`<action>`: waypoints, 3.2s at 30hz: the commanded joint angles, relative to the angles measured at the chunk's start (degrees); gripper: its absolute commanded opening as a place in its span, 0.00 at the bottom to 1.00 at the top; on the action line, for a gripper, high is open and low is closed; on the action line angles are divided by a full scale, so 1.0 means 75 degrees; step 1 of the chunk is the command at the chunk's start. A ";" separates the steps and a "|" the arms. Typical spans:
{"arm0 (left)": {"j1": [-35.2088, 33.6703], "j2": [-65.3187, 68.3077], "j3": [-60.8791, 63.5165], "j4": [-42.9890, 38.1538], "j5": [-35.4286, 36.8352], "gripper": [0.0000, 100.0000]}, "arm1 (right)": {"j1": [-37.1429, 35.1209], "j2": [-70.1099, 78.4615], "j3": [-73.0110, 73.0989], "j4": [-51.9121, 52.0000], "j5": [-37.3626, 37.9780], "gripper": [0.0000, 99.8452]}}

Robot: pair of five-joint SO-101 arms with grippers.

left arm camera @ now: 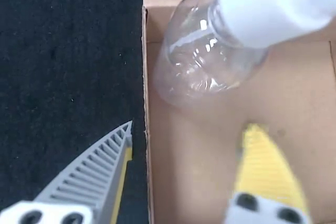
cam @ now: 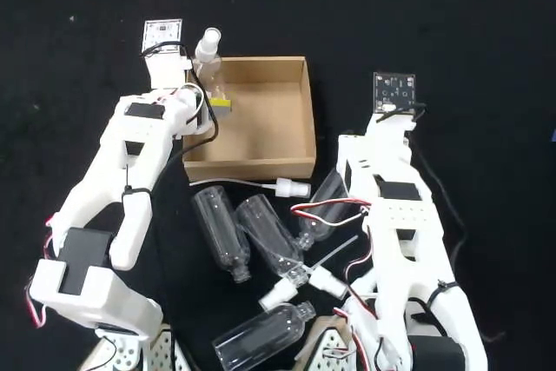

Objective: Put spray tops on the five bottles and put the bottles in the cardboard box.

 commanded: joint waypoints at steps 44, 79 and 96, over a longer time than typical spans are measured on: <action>0.0334 -0.0516 0.0158 -0.0680 0.0059 0.13 | -0.0105 -0.0006 -0.0076 -0.0270 -0.0023 0.06; -0.0604 -0.2848 -0.0897 0.3118 0.0387 0.13 | -0.0129 -0.0006 -0.0064 -0.0270 -0.0023 0.06; -0.0920 -0.4736 -0.0006 0.7326 -0.3622 0.24 | -0.0141 -0.0006 -0.0041 -0.0270 -0.0035 0.06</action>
